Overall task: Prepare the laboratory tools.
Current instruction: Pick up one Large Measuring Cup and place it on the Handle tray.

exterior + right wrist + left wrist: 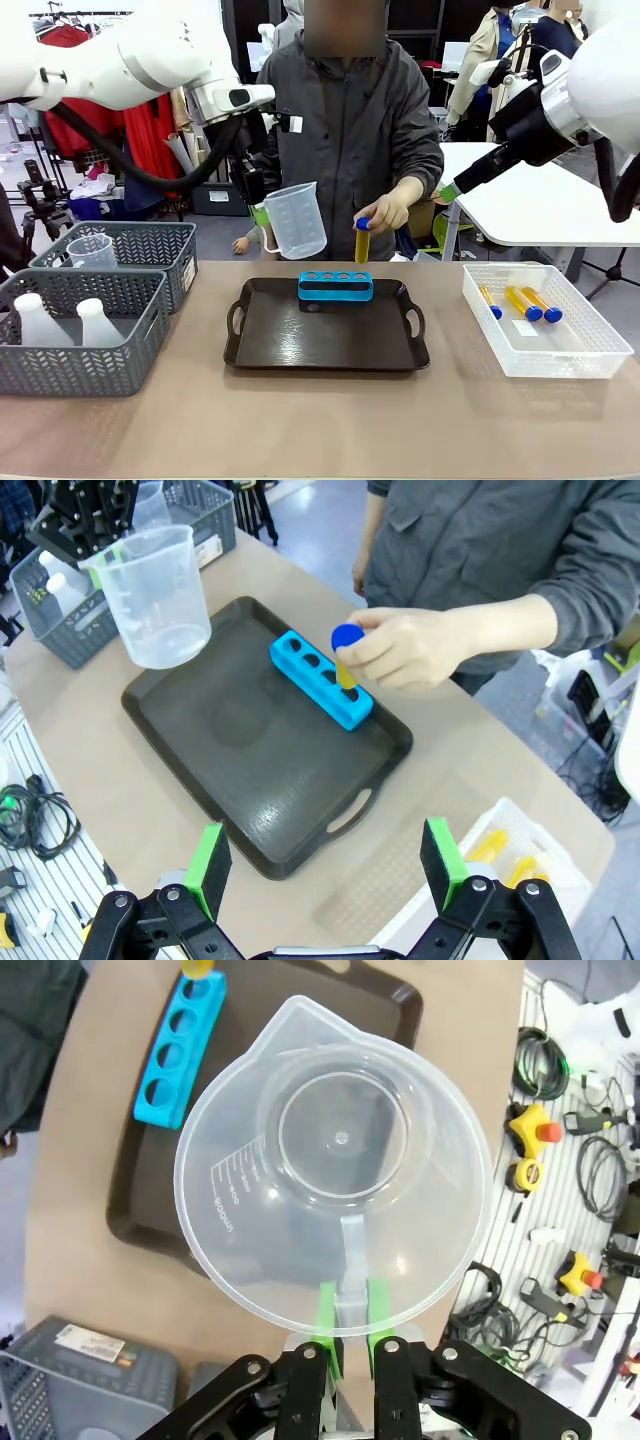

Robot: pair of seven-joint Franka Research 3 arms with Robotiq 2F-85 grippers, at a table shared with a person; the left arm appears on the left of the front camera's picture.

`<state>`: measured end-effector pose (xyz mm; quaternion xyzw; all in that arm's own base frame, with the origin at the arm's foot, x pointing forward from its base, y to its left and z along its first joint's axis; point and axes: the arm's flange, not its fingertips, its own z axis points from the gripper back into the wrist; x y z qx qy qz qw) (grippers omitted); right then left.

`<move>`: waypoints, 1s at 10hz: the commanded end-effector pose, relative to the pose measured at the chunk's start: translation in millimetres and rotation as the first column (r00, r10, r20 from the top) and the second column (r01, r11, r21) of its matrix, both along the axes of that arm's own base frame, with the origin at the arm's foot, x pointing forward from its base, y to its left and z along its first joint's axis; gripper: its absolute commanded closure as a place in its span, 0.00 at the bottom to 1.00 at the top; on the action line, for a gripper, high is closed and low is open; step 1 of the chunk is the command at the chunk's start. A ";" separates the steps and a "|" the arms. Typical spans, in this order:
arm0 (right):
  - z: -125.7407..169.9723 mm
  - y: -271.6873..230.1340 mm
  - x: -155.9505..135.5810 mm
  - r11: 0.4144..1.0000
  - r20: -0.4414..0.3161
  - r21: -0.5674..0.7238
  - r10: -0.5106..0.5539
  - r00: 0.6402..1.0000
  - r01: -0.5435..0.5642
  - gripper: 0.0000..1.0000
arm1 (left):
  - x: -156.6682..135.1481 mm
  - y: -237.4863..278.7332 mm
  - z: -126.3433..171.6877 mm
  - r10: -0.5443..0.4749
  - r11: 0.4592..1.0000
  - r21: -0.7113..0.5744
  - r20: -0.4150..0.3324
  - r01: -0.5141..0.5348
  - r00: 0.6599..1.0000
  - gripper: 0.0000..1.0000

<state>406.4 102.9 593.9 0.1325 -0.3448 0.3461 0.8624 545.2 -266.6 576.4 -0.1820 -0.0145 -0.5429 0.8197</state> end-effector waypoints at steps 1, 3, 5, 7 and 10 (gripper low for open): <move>1.8 1.3 0.8 1.000 -0.004 0.013 -0.001 1.000 0.001 0.00 | -4.2 7.5 11.1 0.015 1.000 0.005 0.019 -0.015 1.000 1.00; 1.8 1.3 0.8 1.000 -0.004 0.013 -0.001 1.000 0.001 0.00 | -9.6 13.8 16.9 0.013 1.000 0.013 0.031 -0.014 0.999 1.00; 1.8 1.3 0.8 1.000 -0.004 0.013 -0.001 1.000 0.001 0.00 | -1.5 9.0 15.9 0.014 1.000 -0.004 0.027 -0.014 1.000 1.00; 1.8 1.3 0.8 1.000 -0.004 0.013 -0.001 1.000 0.001 0.00 | -1.5 9.0 15.9 0.014 1.000 -0.004 0.027 -0.014 1.000 1.00; 1.8 1.3 0.8 1.000 -0.004 0.013 -0.001 1.000 0.001 0.00 | -1.5 9.0 15.9 0.014 1.000 -0.004 0.027 -0.014 1.000 1.00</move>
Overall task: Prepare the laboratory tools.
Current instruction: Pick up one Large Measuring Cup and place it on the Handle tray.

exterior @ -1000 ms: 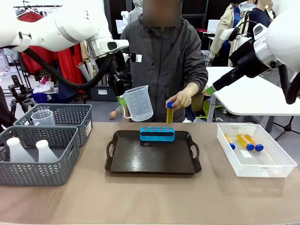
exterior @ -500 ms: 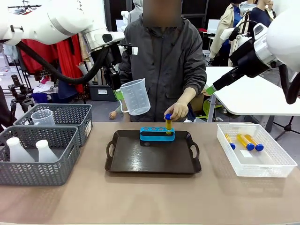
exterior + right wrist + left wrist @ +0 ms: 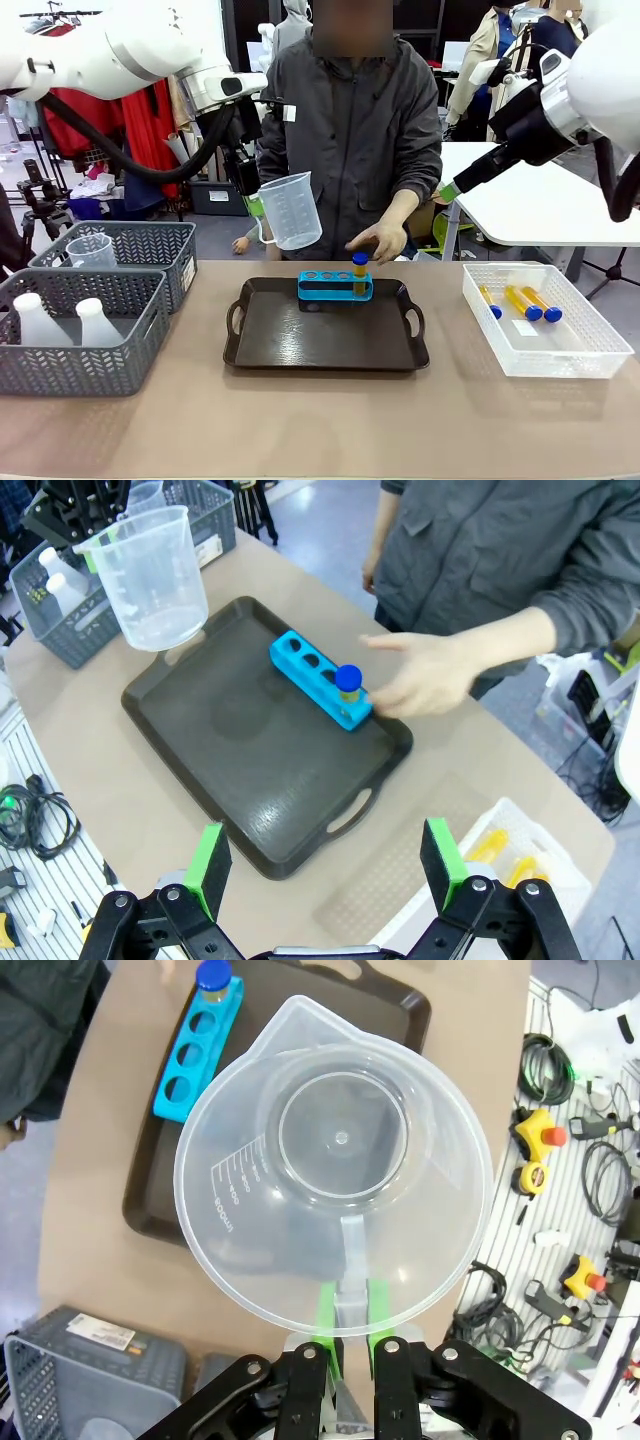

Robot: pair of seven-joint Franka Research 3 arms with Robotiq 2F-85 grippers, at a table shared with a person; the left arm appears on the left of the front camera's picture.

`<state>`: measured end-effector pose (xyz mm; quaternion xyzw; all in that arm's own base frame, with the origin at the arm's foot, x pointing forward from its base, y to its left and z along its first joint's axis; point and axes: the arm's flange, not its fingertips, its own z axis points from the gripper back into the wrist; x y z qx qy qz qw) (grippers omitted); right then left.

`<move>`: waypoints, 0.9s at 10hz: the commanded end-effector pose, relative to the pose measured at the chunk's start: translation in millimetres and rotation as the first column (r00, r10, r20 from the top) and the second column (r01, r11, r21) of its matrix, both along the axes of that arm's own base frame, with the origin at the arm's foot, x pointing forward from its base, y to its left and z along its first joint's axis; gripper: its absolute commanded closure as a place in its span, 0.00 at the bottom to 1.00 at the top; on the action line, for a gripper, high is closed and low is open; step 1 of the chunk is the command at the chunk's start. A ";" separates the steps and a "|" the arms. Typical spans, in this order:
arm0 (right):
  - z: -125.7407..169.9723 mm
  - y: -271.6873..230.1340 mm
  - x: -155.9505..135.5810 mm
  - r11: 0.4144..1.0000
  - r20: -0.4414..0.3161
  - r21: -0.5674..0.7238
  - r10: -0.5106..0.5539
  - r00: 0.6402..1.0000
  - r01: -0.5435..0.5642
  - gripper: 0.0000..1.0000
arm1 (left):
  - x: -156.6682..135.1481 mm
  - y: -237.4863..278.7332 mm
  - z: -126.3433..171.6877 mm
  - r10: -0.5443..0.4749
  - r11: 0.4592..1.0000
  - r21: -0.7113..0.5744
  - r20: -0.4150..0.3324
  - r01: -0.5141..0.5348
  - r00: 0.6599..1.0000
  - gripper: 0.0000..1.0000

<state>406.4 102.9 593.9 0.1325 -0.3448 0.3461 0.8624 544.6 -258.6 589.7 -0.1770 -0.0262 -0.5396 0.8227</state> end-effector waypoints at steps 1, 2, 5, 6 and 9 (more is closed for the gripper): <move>1.8 1.3 0.8 1.000 -0.004 0.013 -0.001 1.000 0.001 0.00 | -0.9 1.0 2.5 0.001 1.000 0.000 0.004 -0.001 1.000 1.00; 1.8 1.3 0.8 1.000 -0.004 0.013 -0.001 1.000 0.001 0.00 | -0.9 1.0 2.5 0.001 1.000 0.000 0.004 -0.001 1.000 1.00; 1.8 1.3 0.8 1.000 -0.004 0.013 -0.001 1.000 0.001 0.00 | 18.5 -50.0 -24.5 -0.037 0.989 0.144 -0.051 0.044 0.998 1.00; 1.8 1.3 0.8 1.000 -0.004 0.013 -0.001 1.000 0.001 0.00 | 26.5 -70.3 -35.8 -0.052 0.981 0.185 -0.070 0.064 0.996 1.00; 1.8 1.3 0.8 1.000 -0.004 0.013 -0.001 1.000 0.001 0.00 | 39.8 -114.2 -66.5 -0.192 0.941 0.257 -0.128 0.220 0.973 1.00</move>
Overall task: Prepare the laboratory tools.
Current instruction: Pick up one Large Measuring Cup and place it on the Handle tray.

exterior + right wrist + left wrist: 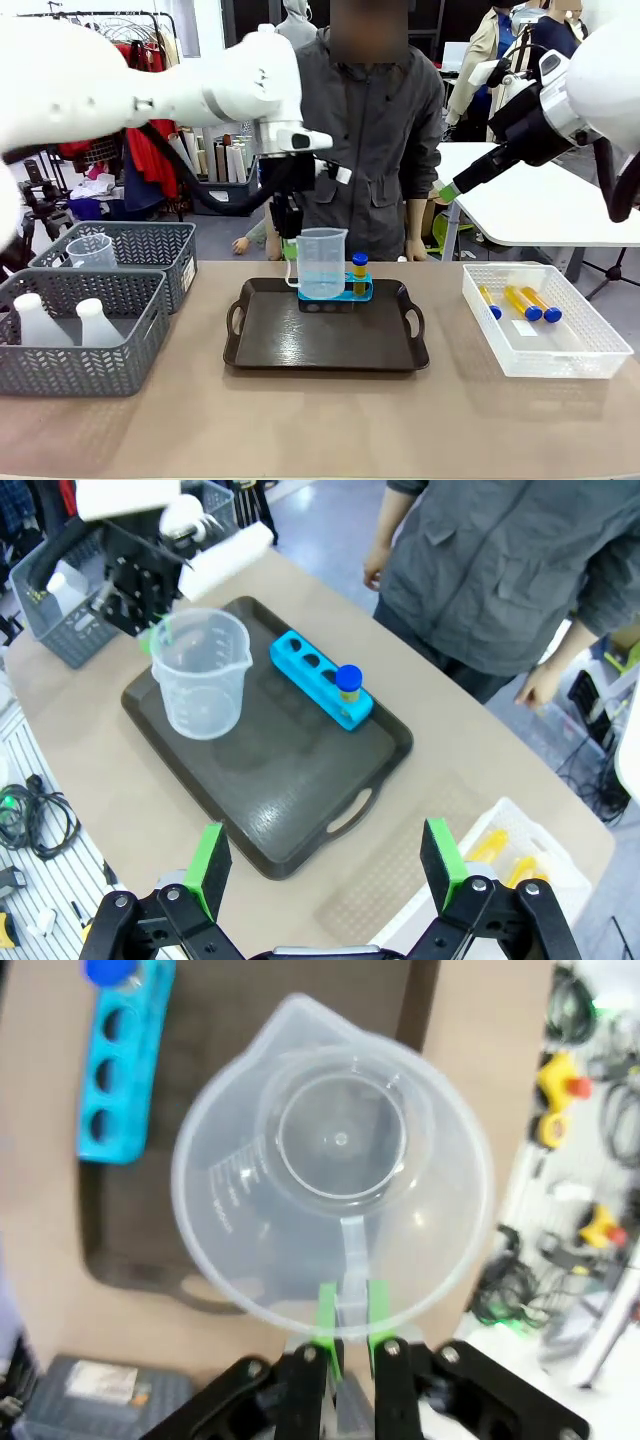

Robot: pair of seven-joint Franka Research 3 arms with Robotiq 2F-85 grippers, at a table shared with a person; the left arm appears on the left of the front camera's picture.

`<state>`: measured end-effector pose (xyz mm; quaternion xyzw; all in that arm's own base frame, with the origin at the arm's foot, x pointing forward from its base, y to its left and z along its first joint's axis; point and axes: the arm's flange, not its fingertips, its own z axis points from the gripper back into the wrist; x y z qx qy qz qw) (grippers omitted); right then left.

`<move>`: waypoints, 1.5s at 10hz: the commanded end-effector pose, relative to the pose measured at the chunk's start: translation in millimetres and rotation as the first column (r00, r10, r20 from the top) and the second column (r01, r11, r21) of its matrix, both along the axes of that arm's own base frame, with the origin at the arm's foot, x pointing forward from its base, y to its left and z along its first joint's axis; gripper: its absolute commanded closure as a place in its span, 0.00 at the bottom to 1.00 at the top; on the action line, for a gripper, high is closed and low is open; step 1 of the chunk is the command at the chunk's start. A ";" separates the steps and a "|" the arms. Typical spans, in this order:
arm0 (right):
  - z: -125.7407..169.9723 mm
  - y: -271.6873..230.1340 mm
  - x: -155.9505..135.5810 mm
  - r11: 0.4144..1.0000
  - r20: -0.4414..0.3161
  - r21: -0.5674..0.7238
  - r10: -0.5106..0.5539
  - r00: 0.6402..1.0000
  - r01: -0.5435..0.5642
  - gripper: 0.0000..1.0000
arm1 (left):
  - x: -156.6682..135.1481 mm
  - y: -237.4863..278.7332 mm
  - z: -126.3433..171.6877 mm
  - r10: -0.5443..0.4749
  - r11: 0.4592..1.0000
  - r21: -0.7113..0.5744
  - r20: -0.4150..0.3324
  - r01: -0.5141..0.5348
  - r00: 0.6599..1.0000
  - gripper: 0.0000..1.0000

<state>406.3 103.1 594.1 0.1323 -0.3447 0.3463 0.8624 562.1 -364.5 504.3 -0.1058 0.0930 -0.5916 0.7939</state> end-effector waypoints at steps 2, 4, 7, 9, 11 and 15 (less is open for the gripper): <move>1.7 1.0 0.8 1.000 -0.004 0.013 -0.001 1.000 0.001 0.00 | 23.5 -25.3 -8.5 -0.084 0.994 0.069 0.011 0.083 0.996 1.00; 1.7 1.0 0.8 1.000 -0.004 0.013 -0.001 1.000 0.001 0.00 | 23.5 -29.8 -35.0 -0.118 0.993 0.034 0.045 0.117 0.992 1.00; 1.7 1.0 0.8 1.000 -0.004 0.013 -0.001 1.000 0.001 0.00 | 16.7 -45.8 -61.3 -0.162 0.986 -0.035 0.085 0.165 0.983 1.00; 1.7 1.0 0.8 1.000 -0.004 0.013 -0.001 1.000 0.001 0.00 | 12.7 -68.1 -74.7 -0.210 0.976 -0.021 0.146 0.216 0.967 1.00; 1.7 1.0 0.8 1.000 -0.004 0.013 -0.001 1.000 0.001 0.00 | 10.1 -93.3 -88.3 -0.279 0.960 0.019 0.152 0.280 0.948 1.00; 1.7 1.0 0.8 1.000 -0.004 0.013 -0.001 1.000 0.001 0.00 | 5.5 -121.9 -108.6 -0.349 0.937 0.063 0.223 0.343 0.910 1.00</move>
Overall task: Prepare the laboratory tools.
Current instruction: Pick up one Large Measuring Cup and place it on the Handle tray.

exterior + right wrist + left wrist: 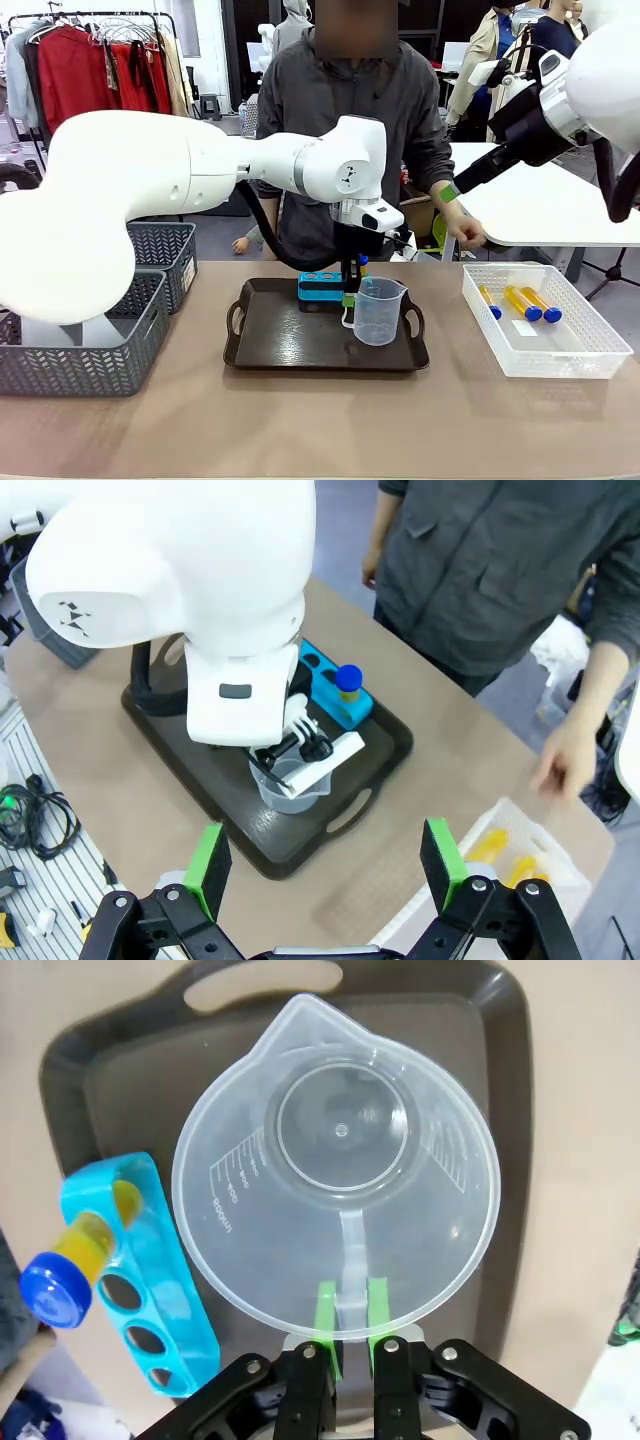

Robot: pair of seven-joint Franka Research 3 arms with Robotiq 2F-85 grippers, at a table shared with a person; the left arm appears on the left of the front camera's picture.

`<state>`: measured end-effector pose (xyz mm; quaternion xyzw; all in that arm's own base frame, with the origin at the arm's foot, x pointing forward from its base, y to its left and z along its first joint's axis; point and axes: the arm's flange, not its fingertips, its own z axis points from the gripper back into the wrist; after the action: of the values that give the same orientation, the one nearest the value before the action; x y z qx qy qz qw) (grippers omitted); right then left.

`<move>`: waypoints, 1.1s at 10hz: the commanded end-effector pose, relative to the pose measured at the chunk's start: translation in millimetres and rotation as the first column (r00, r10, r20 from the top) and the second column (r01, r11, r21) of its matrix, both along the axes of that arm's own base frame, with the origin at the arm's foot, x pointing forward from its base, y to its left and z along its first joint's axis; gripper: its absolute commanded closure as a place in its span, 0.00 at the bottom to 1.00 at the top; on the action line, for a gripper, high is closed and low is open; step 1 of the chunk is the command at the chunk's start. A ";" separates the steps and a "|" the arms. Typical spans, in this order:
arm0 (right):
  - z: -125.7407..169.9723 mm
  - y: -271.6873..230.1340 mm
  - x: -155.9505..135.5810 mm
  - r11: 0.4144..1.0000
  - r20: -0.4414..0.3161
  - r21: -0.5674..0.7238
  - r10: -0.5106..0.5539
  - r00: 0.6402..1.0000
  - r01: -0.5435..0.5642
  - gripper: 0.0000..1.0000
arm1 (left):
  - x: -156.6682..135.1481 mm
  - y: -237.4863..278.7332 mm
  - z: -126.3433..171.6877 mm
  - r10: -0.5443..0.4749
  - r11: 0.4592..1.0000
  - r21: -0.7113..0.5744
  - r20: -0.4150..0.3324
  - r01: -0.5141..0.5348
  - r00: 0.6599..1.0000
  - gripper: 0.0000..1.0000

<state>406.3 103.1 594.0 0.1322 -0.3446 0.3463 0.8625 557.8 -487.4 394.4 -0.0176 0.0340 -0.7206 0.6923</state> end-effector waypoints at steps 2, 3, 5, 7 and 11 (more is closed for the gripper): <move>1.8 1.1 0.8 1.000 -0.004 0.013 -0.001 1.000 0.001 0.00 | 9.9 0.4 2.6 -0.044 0.999 -0.025 0.035 0.045 0.998 0.81; 1.8 1.1 0.8 1.000 -0.004 0.013 -0.001 1.000 0.001 0.00 | 8.9 1.9 4.2 -0.040 0.999 -0.030 0.035 0.041 0.999 0.62; 1.8 1.1 0.8 1.000 -0.004 0.013 -0.001 1.000 0.001 0.00 | 4.2 6.5 10.5 -0.035 0.999 -0.037 0.033 0.036 0.999 0.23; 1.8 1.1 0.8 1.000 -0.004 0.013 -0.001 1.000 0.001 0.00 | -0.1 10.6 17.8 -0.032 0.998 -0.048 0.035 0.034 0.999 0.00; 1.8 1.1 0.8 1.000 -0.004 0.013 -0.001 1.000 0.001 0.00 | -11.0 25.0 34.4 -0.008 0.997 -0.074 0.026 0.010 1.000 0.00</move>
<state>406.3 103.1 594.0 0.1322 -0.3446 0.3463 0.8625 559.6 -475.4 428.2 -0.0202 0.0023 -0.7225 0.6911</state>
